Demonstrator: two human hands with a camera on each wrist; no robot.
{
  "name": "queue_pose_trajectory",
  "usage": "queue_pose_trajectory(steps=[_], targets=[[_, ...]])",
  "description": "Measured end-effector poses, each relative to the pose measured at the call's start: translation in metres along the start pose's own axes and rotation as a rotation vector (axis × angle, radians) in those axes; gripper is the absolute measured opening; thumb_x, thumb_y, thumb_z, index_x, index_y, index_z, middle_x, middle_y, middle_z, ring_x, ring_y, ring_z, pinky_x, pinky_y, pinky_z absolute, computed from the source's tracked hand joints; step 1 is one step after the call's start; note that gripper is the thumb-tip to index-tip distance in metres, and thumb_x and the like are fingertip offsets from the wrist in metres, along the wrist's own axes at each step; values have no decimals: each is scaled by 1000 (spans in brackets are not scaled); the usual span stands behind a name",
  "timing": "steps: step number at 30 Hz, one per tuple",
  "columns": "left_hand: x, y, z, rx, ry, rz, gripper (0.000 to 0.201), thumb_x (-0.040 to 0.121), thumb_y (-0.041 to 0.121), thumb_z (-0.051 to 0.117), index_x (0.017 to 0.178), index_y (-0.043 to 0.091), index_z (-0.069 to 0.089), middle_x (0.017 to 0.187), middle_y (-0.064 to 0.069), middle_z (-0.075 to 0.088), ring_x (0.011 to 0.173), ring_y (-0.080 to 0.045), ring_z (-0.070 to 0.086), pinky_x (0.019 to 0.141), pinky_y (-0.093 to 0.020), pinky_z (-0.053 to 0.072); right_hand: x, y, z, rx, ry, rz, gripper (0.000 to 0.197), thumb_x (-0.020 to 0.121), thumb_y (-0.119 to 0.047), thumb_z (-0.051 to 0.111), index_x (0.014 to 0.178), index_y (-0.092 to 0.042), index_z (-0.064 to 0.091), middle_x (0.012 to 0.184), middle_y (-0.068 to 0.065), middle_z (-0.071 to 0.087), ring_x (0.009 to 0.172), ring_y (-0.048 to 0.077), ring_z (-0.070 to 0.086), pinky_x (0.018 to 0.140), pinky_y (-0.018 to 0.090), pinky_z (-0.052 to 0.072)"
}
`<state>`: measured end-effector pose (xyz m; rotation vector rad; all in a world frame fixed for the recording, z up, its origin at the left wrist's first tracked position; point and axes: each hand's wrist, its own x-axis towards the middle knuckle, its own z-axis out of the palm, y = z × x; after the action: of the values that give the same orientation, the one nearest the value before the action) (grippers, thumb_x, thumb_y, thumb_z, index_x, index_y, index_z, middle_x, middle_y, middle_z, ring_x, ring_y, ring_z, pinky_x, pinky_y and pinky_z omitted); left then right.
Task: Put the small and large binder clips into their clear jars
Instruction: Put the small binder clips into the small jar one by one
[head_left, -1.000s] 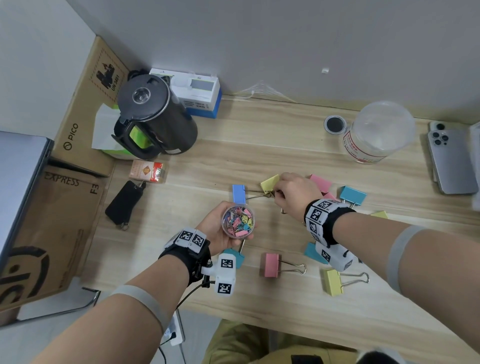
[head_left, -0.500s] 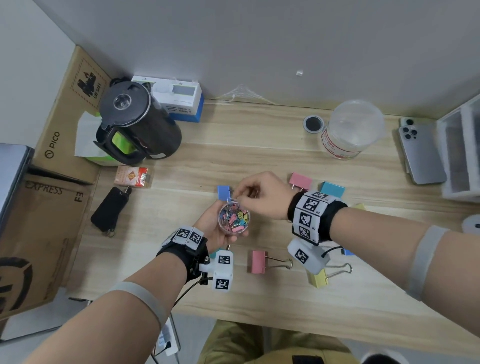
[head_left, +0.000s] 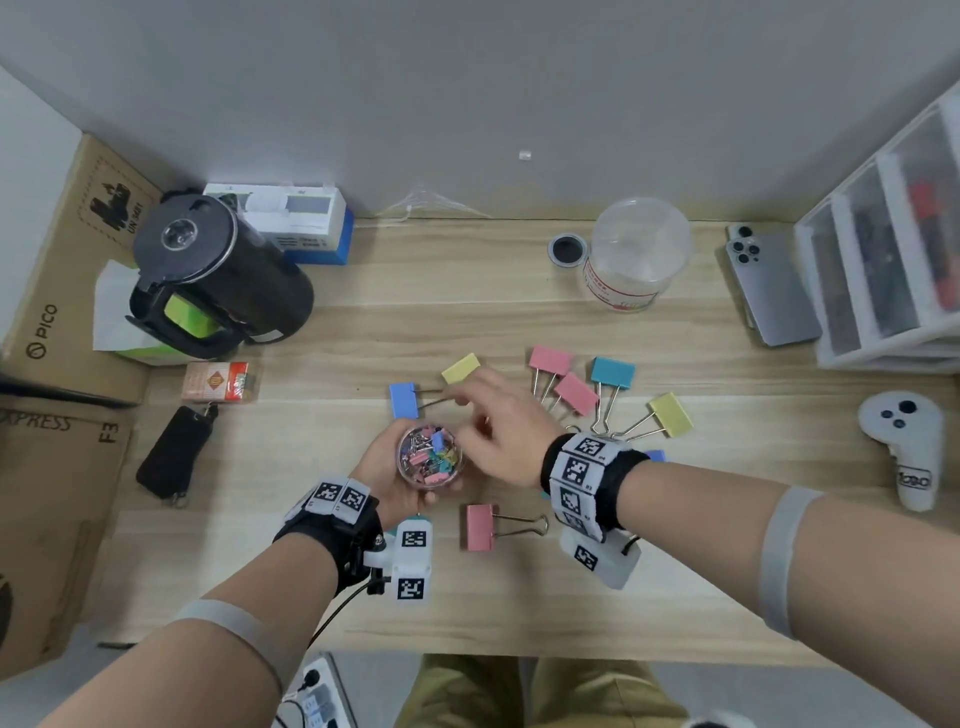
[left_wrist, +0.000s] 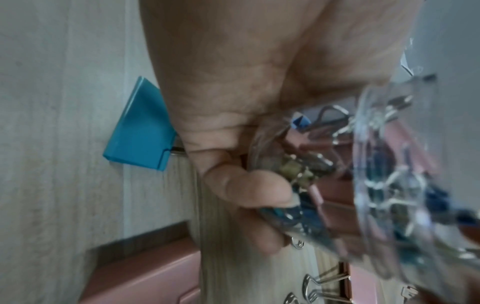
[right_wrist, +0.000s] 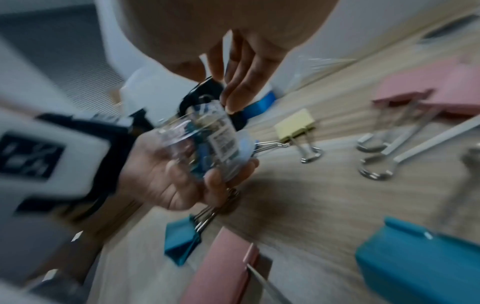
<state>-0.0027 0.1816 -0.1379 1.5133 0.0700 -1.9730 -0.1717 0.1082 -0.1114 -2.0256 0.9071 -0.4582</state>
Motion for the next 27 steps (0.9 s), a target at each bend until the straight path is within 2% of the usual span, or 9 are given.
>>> queue_pose_trajectory(steps=[3,5,9,12,15,17,21,24,27], targets=[[1,-2,6,5,-51,2,44,91,38,45,97,4,73,91,-16,73,60,-31,66,37,-21,37,5,17,-12,-56,-87,322,28,90,-29,51,109,-16,67,103,1,67,89,17,60,86,37,52],[2,-2,12,5,-95,5,45,86,39,49,97,3,74,94,-17,72,62,-31,66,38,-22,37,4,25,-11,92,-243,521,29,93,-37,50,94,-15,69,90,5,70,83,24,66,78,42,57],[2,-6,24,-3,-119,13,46,80,39,52,97,0,70,89,-18,70,60,-32,65,38,-22,36,-7,31,-4,498,-343,725,25,93,-35,64,86,-12,71,76,5,63,68,13,62,59,26,55],[2,-8,26,-36,-116,16,46,80,38,51,100,-1,67,89,-18,68,59,-32,64,38,-22,36,-9,35,-10,568,-268,706,31,90,-30,69,90,0,71,82,15,69,72,16,65,69,27,58],[2,-9,24,-60,-83,30,44,78,37,52,100,0,62,87,-18,63,59,-33,63,40,-22,36,-7,34,-20,629,-227,695,22,85,-24,75,84,-4,67,88,16,71,87,25,71,86,39,58],[2,-9,21,-68,-59,45,44,76,38,54,99,2,62,86,-17,64,60,-33,63,40,-22,36,-4,27,-27,695,-212,650,19,82,-17,78,73,-11,62,81,11,67,82,23,68,85,39,58],[0,-8,21,-107,-50,58,44,78,38,52,99,1,64,86,-17,65,60,-34,63,39,-21,36,2,12,-35,642,-180,504,23,78,-10,80,70,-14,59,74,8,58,71,18,54,65,22,48],[-2,-6,26,-116,-55,65,40,87,34,45,98,2,66,80,-16,66,57,-33,64,37,-21,35,5,-3,-32,659,-215,419,26,71,-9,86,76,-14,61,83,9,63,75,19,59,70,33,55],[1,-5,26,-131,-44,78,46,99,37,35,94,5,67,74,-13,66,56,-30,61,39,-23,36,8,-15,-24,364,-264,265,35,60,-22,92,77,-22,61,101,2,65,88,15,63,84,43,56]])
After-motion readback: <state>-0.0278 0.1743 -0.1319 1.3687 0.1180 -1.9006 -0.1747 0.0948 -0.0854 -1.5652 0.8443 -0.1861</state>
